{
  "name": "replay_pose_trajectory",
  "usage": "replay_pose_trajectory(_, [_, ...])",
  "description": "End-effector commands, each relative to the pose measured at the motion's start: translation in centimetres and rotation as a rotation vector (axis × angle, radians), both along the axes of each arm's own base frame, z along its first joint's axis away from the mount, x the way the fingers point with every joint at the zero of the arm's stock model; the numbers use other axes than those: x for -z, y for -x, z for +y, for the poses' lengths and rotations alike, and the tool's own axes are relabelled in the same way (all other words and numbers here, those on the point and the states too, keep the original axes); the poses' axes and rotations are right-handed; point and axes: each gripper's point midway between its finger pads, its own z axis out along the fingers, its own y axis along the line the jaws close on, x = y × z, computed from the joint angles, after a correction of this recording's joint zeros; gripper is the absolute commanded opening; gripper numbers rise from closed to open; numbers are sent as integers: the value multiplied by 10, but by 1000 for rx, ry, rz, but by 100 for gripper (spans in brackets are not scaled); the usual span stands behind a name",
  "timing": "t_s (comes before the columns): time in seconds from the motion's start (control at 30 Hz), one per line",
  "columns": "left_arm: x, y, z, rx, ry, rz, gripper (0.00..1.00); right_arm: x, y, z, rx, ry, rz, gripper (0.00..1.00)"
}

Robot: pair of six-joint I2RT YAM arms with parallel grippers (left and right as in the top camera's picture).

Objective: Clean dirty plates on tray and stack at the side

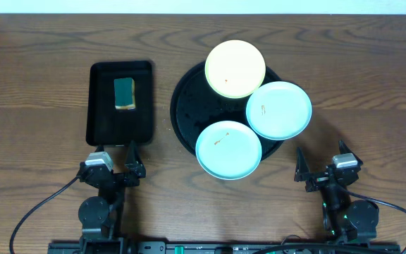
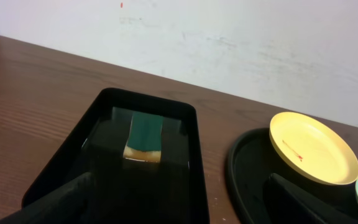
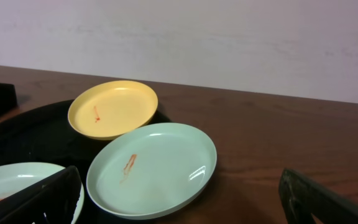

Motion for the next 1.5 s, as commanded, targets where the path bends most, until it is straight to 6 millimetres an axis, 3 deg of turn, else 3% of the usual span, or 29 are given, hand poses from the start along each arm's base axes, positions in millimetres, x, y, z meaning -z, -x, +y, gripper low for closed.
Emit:
replay_pose_trajectory(0.0, [16,1,0,-1,13,56,85,1,0,-2,11,-17,7,99])
replay_pose_trajectory(1.47, [15,1,0,-1,13,53,85,2,-1,-5,28,-15,9,99])
